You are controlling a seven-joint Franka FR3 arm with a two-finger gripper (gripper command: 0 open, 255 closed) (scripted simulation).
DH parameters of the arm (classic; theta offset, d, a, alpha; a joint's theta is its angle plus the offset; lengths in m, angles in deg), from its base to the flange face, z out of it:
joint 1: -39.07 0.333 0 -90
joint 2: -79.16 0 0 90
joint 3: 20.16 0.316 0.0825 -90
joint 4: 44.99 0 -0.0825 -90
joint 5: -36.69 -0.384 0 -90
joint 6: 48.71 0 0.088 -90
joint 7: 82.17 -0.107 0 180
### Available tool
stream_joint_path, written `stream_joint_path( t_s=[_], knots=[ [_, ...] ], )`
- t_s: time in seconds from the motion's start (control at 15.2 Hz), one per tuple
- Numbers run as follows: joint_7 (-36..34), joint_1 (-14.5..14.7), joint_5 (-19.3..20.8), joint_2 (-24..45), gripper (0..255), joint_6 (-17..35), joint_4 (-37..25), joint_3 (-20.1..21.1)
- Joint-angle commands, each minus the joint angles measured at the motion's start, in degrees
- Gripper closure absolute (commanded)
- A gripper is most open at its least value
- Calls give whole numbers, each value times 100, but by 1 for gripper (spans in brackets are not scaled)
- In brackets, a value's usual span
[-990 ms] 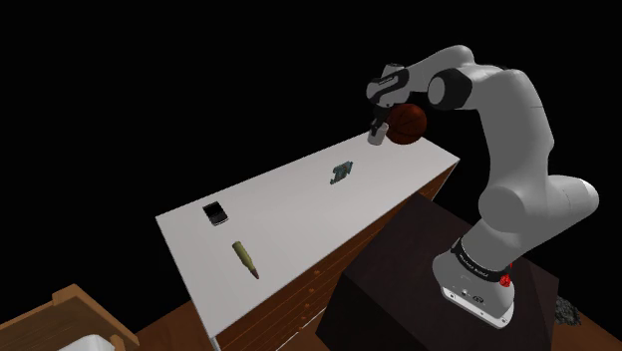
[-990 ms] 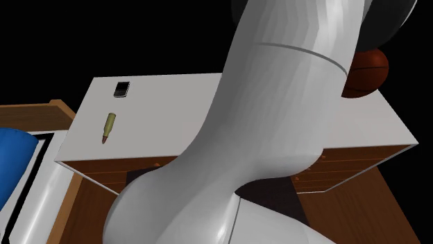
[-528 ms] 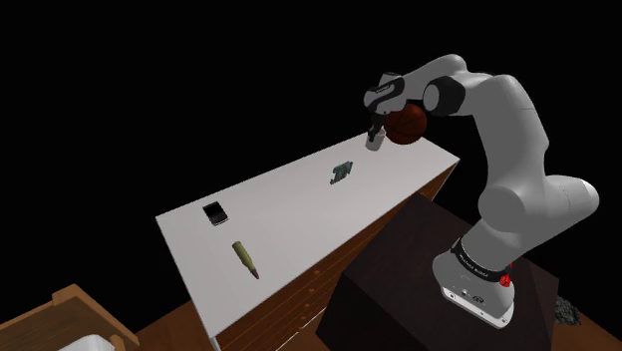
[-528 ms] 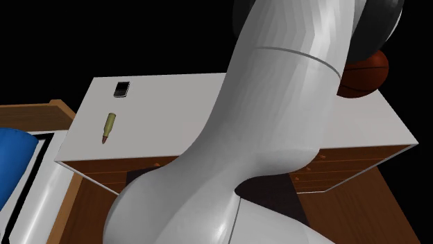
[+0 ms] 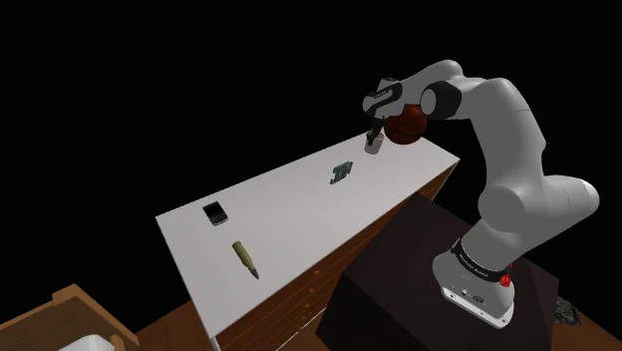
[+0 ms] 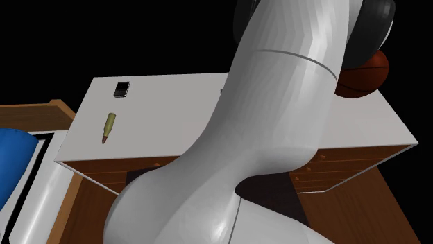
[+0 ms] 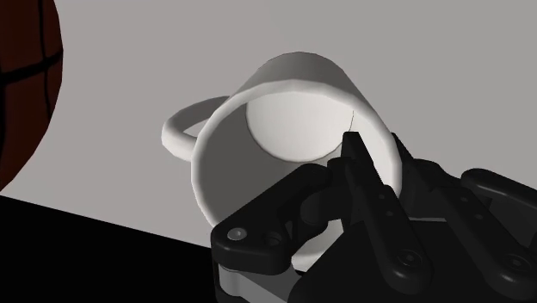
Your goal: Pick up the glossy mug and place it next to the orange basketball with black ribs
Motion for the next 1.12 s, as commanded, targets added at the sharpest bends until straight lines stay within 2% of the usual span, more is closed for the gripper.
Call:
stream_joint_path(
  t_s=[0.0,0.07,0.13,0.46,0.73,1.06],
  knots=[
    [0,0,0,0,255,3,-1,0],
    [0,0,0,0,255,3,-1,0],
    [0,0,0,-1,0,3,1,0],
    [0,0,0,-2,0,4,2,0],
    [-9,61,33,-594,0,-286,306,-43],
    [-9,60,33,-594,0,-286,306,-43]
  ],
)
